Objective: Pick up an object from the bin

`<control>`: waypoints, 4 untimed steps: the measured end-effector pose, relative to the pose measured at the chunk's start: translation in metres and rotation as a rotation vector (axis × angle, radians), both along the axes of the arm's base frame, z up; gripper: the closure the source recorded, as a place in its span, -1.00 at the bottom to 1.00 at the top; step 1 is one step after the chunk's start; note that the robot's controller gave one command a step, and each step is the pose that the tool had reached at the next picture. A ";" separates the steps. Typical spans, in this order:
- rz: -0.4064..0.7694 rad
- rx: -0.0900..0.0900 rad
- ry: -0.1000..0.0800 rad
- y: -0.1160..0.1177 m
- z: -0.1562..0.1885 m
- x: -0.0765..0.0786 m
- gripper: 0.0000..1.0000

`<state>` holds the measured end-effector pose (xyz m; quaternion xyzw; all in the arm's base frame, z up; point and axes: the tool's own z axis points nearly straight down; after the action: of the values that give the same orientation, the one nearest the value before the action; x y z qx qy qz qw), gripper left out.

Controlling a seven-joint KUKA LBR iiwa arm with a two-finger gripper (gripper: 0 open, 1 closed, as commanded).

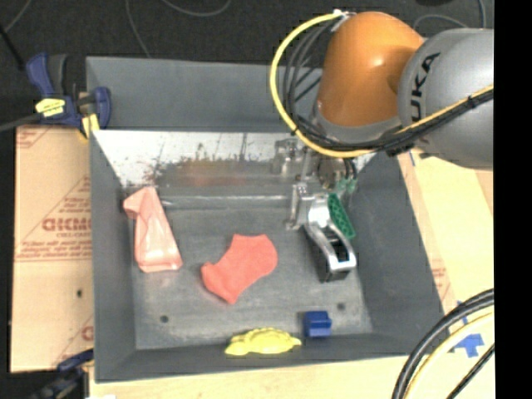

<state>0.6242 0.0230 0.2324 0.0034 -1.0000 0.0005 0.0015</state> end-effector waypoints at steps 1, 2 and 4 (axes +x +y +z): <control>0.000 0.001 -0.008 0.000 0.005 0.001 -1.00; 0.023 -0.001 -0.013 -0.003 -0.037 -0.029 -1.00; 0.289 -0.002 -0.011 0.053 -0.138 -0.037 -1.00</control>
Offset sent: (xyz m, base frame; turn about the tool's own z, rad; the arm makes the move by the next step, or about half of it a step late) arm -0.0771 -0.0069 -0.1061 -0.0702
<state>0.5876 0.0761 0.0945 0.1475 -0.9890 0.0015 -0.0043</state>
